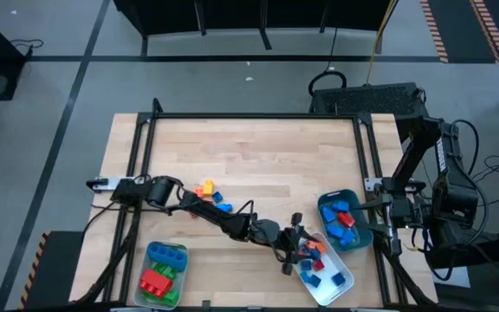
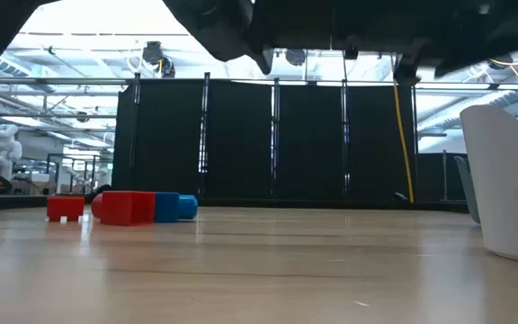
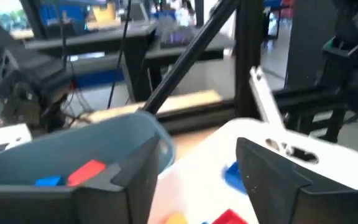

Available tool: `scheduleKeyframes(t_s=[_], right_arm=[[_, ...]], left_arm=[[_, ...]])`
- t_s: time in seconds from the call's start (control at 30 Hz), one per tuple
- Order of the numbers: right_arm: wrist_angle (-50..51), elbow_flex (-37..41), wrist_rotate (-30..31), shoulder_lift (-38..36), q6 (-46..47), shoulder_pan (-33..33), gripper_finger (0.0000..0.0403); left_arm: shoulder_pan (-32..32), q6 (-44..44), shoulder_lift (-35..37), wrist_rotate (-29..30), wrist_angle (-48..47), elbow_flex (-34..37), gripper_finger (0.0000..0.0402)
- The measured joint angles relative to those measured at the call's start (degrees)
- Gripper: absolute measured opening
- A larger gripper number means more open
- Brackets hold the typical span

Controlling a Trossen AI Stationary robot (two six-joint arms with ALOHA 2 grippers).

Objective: Sort blocks by size
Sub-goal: Put the small square orange game piece into the white bin, then put the big square blue game piece into the blue bin

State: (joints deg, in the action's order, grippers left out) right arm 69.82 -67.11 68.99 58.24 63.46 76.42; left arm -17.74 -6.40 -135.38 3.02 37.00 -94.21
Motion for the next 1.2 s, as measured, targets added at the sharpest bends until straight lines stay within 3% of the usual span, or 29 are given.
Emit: scheduleKeyframes(t_s=[0.13,0.3,0.43,0.5,0.73,0.83,0.97,1.2], right_arm=[[0.02,0.0,-0.02,0.0,-0.02,0.0,0.0171],[0.04,0.0,-0.19,0.0,-0.04,0.02,0.0171],[0.09,0.0,-0.37,0.0,-0.04,0.02,0.0171],[0.25,0.0,-0.37,0.0,-0.05,0.02,0.0171],[0.31,0.0,-0.33,0.02,-3.35,0.02,0.0171],[0.3,0.0,-0.31,0.03,-4.17,0.02,0.0171],[0.26,0.0,-0.03,0.04,-4.17,0.02,0.0171],[0.26,0.0,0.17,0.04,-3.78,0.02,0.0171]], left_arm=[[0.22,-0.47,3.1,0.16,-8.51,0.17,0.0234],[-0.12,-8.52,15.43,3.04,-27.64,0.16,0.0238],[-0.39,-10.31,22.56,6.61,-45.05,5.06,0.0239],[-0.31,-6.58,26.16,10.03,-49.68,10.17,0.0239],[-0.4,11.66,38.72,22.15,-48.27,35.02,0.024],[-1.25,17.06,43.15,22.74,-47.63,42.27,0.024],[-2.18,21.81,45.46,22.43,-48.53,49.38,0.024],[-2.75,24.13,44.57,22.91,-41.98,54.62,0.024]])
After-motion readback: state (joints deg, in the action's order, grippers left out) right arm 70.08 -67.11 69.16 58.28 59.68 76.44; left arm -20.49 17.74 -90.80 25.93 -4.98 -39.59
